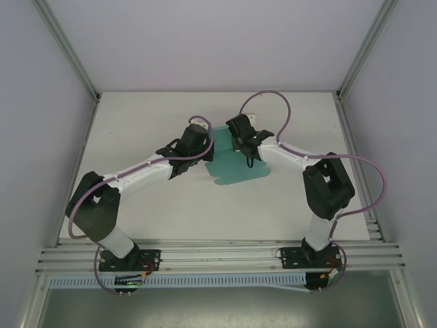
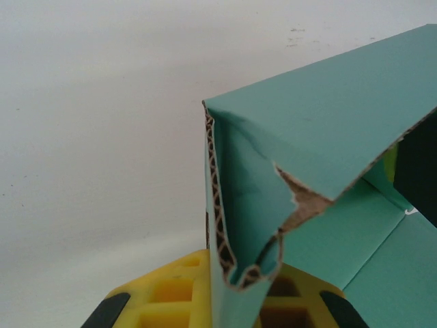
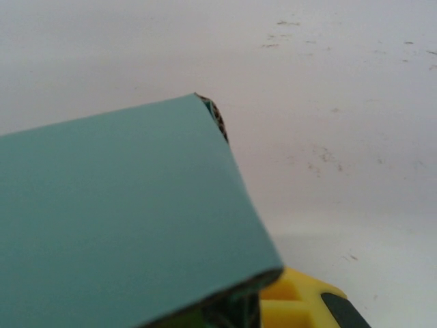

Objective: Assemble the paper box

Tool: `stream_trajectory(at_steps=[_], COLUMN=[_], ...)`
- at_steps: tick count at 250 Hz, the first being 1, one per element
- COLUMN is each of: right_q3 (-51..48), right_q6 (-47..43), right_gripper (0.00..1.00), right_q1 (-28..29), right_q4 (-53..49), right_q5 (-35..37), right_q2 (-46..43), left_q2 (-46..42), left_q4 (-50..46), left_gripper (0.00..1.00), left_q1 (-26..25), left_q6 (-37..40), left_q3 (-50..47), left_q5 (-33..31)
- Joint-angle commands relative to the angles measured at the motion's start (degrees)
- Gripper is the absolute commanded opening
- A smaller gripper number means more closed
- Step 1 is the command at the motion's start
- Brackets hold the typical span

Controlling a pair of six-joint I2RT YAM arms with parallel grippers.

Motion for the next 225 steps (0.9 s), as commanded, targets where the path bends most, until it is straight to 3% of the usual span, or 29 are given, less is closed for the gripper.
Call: stream_trajectory(at_steps=[1, 34, 92, 113, 136, 155, 176, 205, 225], right_q3=[-1.6, -0.3, 1.0, 0.4, -2.6, -6.1, -10.2, -15.9, -16.7], right_q6=[3.8, 10.4, 12.0, 8.6, 1.2, -5.2, -9.2, -13.2, -13.8], right_gripper=[0.00, 0.00, 0.01, 0.07, 0.20, 0.29, 0.32, 0.55, 0.65], right_q1=[-5.6, -6.6, -6.1, -5.4, -3.6, -2.6, -2.9, -3.0, -3.0], right_q4=[-16.9, -25.5, -24.7, -17.3, -5.3, 5.3, 14.5, 25.0, 27.0], right_q5=[24.7, 31.0, 31.8, 28.8, 25.6, 18.6, 4.5, -15.7, -25.0], right_q2=[3.6, 4.5, 4.8, 3.9, 1.9, -0.9, -5.2, -11.9, -14.9], left_q2=[-4.0, -3.7, -1.9, -1.1, -0.4, -0.3, 0.0, 0.6, 1.0], left_q4=[-3.5, -4.9, -6.7, -6.7, -6.6, -6.4, -6.3, -6.3, -5.8], left_gripper=[0.00, 0.00, 0.00, 0.00, 0.00, 0.00, 0.00, 0.00, 0.00], left_q1=[1.0, 1.0, 1.0, 1.0, 1.0, 1.0, 1.0, 1.0, 1.0], left_q6=[-1.1, -1.8, -2.8, -2.9, -2.4, -1.9, -1.7, -1.7, -2.0], left_q3=[1.2, 1.7, 3.0, 3.5, 4.0, 4.0, 3.9, 4.2, 4.4], left_q5=[-6.1, -7.7, -7.5, -6.6, -5.4, -4.6, -4.6, -4.3, -3.1])
